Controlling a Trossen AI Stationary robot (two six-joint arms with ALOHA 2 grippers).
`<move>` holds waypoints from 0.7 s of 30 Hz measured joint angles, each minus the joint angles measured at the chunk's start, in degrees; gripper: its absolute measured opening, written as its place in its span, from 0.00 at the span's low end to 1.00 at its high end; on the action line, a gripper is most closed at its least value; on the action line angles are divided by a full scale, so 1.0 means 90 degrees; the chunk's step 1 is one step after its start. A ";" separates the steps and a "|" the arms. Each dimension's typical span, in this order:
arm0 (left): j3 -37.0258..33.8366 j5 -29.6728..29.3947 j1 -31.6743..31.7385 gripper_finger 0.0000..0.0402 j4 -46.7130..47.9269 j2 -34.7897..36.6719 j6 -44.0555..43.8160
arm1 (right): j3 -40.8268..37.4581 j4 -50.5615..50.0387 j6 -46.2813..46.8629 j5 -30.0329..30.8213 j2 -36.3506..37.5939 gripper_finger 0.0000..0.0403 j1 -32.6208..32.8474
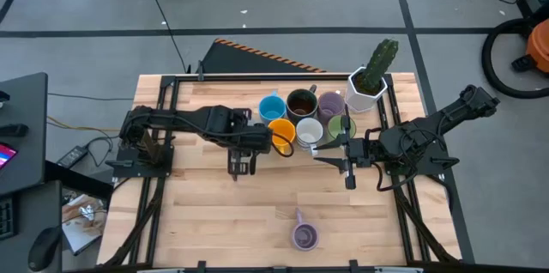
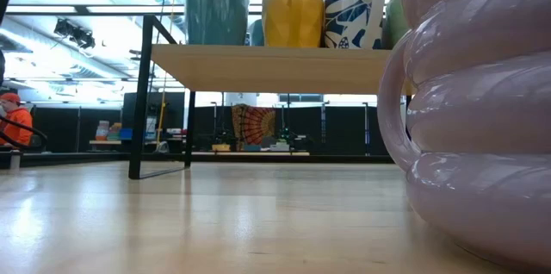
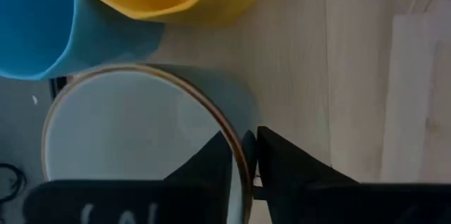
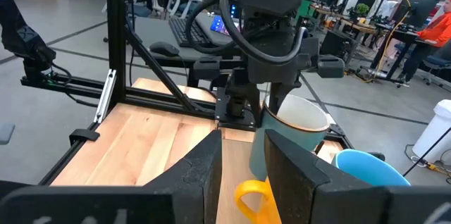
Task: Place coffee mugs
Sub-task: Put the light blue mug on the shelf
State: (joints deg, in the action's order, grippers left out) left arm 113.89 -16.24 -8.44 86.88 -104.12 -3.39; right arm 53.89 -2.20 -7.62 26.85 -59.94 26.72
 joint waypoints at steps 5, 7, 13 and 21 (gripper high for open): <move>0.0000 0.0009 0.0085 0.14 0.0172 0.0000 0.0446 | 0.0000 0.0000 0.0000 -0.0004 0.0000 0.28 0.0000; 0.0000 0.0007 0.0136 0.13 0.0286 0.0000 0.0545 | 0.0000 0.0000 0.0000 -0.0018 0.0000 0.28 0.0000; 0.0002 0.0143 0.0352 0.13 0.0343 0.0014 0.0458 | 0.0000 0.0002 0.0015 -0.0131 0.0000 0.28 0.0000; -0.0002 0.0379 0.0691 0.13 0.0362 0.0122 0.0913 | 0.0000 0.0010 0.0014 -0.0131 0.0000 0.28 0.0000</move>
State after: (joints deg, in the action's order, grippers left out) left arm 113.86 -12.83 -2.21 90.14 -103.02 4.83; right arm 53.89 -2.11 -7.49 25.67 -59.94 26.72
